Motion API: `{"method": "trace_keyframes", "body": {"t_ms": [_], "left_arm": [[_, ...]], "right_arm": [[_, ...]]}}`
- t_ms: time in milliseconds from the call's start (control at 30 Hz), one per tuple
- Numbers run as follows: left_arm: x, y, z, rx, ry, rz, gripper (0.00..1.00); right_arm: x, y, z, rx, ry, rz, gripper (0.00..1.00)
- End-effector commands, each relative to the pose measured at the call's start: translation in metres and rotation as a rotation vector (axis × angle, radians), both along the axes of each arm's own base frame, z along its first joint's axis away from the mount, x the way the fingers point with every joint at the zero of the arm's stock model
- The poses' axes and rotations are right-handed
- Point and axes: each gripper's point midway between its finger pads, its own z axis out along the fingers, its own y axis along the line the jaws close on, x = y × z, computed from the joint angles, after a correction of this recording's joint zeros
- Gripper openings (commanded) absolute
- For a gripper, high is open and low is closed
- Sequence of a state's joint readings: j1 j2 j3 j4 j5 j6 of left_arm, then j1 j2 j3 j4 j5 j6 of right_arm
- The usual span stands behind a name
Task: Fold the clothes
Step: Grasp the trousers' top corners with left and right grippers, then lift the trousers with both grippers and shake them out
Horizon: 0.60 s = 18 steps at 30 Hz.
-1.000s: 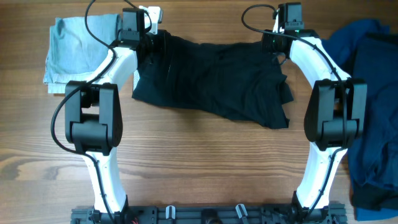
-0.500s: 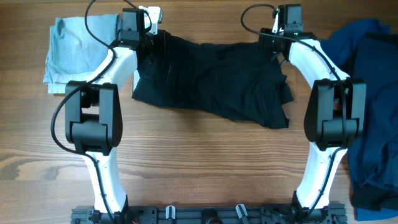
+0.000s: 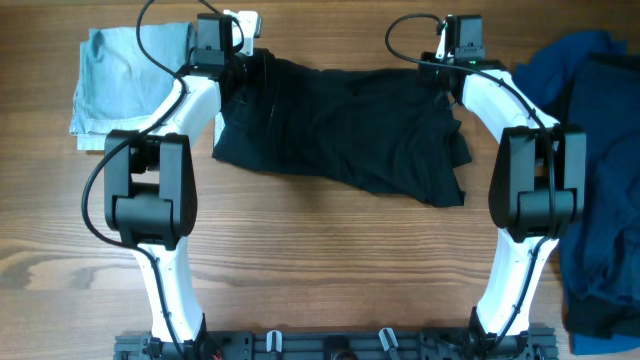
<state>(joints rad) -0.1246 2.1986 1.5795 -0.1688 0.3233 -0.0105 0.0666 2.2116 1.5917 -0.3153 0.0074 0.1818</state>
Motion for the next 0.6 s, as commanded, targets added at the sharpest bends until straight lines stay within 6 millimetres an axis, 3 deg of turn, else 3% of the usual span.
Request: {"method": "trace_keyframes", "body": {"t_ms": [0,133,167,333,467,567], "left_arm": [[0.0,0.0,0.054,-0.014,-0.077,-0.004,0.04],[-0.014,0.01,0.091,0.004,-0.087,0.021,0.04],[-0.024,0.014,0.107,0.012,-0.083,0.032,0.04],[-0.057,0.022,0.157,0.011,-0.09,0.039,0.04],[-0.087,0.025,0.185,0.013,-0.077,0.04,0.04],[-0.112,0.028,0.195,0.018,-0.037,0.039,0.04]], "right_arm": [[-0.005,0.004,0.025,0.009,-0.011,0.009,0.04],[-0.024,0.002,0.066,0.009,-0.009,0.009,0.04],[-0.035,0.001,0.084,0.008,-0.003,0.009,0.04],[-0.063,0.006,0.133,0.037,-0.016,0.036,0.04],[-0.099,0.014,0.162,0.084,0.022,0.07,0.04],[-0.129,0.015,0.178,0.097,0.06,0.08,0.04]]}}
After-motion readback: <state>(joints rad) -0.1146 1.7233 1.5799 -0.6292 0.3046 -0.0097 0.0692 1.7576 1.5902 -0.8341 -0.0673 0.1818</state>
